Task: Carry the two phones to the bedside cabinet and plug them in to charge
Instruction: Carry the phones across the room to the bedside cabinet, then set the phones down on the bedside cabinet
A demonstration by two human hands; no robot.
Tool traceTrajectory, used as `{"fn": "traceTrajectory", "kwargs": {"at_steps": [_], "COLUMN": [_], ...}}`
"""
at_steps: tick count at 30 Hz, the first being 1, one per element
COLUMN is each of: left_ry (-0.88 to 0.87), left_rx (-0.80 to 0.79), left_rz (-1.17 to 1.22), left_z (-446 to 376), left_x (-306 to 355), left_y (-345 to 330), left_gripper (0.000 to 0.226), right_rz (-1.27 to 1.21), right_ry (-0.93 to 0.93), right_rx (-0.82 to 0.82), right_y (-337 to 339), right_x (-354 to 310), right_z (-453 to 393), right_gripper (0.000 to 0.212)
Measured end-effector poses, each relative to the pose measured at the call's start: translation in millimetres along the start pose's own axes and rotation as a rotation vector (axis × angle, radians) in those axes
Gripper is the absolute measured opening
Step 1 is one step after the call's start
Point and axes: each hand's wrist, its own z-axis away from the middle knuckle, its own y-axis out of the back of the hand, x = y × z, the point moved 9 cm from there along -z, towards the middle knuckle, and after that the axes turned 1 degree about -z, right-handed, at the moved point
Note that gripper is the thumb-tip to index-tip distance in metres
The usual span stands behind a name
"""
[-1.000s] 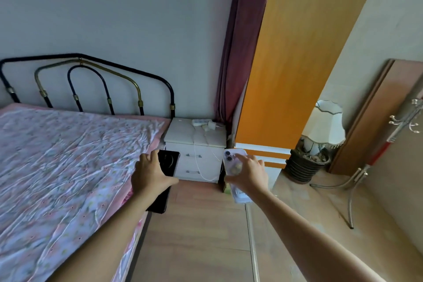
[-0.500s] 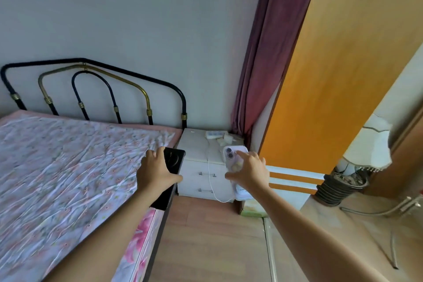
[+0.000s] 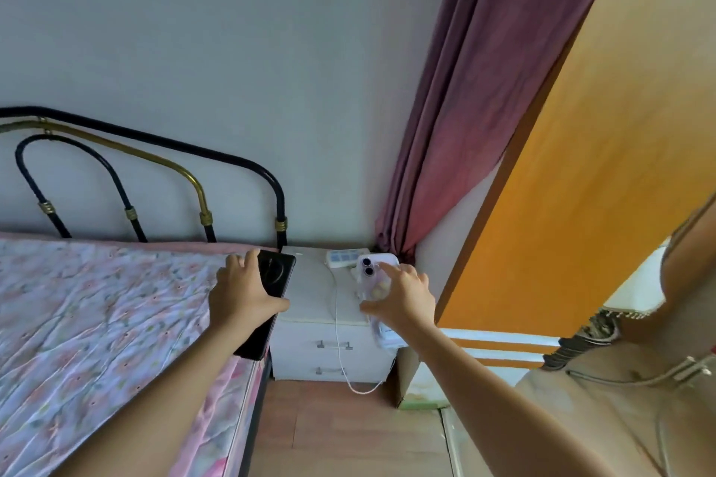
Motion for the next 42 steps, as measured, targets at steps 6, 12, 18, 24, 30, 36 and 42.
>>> {"fn": "traceTrajectory", "kwargs": {"at_steps": [6,12,18,24,30,36,42], "left_ry": [0.057,0.117,0.153,0.163,0.203,0.217,0.198], "left_rx": [0.005,0.003,-0.041,-0.114,-0.22,-0.292,-0.322], "left_rz": [0.002,0.0,0.041,0.089,0.159,0.207,0.113], "left_z": [-73,-135,-188,-247,-296,-334,-358], "left_x": [4,6,-3,-29,-55,-85,-119], "left_y": [-42,-76,-119,-180,-248,-340,-428], "left_gripper": [0.091,0.092,0.087,0.089,0.087,0.084,0.091], "right_rz": [0.012,0.011,0.026,0.049,0.073,0.077,0.007], "right_ry": [0.03,0.077,0.081,0.024,-0.083,-0.133,-0.214], "right_rx": [-0.067,-0.122,-0.194,-0.262,-0.321,-0.3,-0.306], "right_y": [-32,-56,-98,-159,-233,-323,-424], "right_x": [0,-11,-14,-14,-4,23,61], "right_z": [-97,-183,-245,-297,-348,-384,-400], "right_gripper": [0.078,0.075,0.071,0.07,0.065,0.087,0.098]}}
